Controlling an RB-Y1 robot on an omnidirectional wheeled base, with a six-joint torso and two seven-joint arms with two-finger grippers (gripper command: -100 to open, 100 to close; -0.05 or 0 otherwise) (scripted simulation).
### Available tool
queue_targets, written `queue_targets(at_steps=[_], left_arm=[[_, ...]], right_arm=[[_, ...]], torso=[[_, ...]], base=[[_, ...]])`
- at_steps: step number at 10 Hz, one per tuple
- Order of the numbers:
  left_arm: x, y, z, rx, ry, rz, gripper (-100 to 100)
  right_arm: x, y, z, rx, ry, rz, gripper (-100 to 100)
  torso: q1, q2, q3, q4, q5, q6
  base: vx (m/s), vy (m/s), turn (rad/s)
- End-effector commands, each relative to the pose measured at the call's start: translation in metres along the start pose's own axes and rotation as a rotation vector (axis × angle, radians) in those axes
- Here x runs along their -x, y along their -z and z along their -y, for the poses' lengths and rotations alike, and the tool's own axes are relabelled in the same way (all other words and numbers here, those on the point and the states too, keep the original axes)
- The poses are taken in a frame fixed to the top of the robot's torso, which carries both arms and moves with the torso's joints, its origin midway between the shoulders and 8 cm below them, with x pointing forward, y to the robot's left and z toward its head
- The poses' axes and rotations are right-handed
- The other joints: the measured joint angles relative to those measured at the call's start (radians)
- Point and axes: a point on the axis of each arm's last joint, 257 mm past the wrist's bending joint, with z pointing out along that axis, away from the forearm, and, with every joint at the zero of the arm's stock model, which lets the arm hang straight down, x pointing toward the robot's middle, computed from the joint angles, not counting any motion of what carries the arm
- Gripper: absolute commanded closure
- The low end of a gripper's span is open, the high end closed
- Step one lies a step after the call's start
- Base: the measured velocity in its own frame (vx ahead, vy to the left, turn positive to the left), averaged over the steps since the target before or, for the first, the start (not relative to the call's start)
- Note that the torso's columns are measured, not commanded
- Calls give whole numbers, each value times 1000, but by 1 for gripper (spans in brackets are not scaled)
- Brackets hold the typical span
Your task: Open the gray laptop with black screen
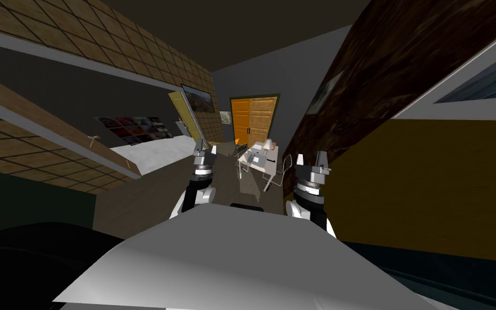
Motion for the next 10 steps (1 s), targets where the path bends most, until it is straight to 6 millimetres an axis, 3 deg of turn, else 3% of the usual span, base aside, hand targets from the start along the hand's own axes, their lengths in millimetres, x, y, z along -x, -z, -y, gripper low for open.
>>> queue_targets(at_steps=[1,9,10], left_arm=[[0,0,0,0,0,0,0],[0,0,0,0,0,0,0],[0,0,0,0,0,0,0]], right_arm=[[0,0,0,0,0,0,0],[0,0,0,0,0,0,0],[-4,2,3,-13,31,-42,-100]], torso=[[0,40,-82,41,0,0],[0,618,-1234,617,0,0],[0,691,-1382,691,0,0]], base=[[0,0,0],[0,0,0],[17,13,9]])
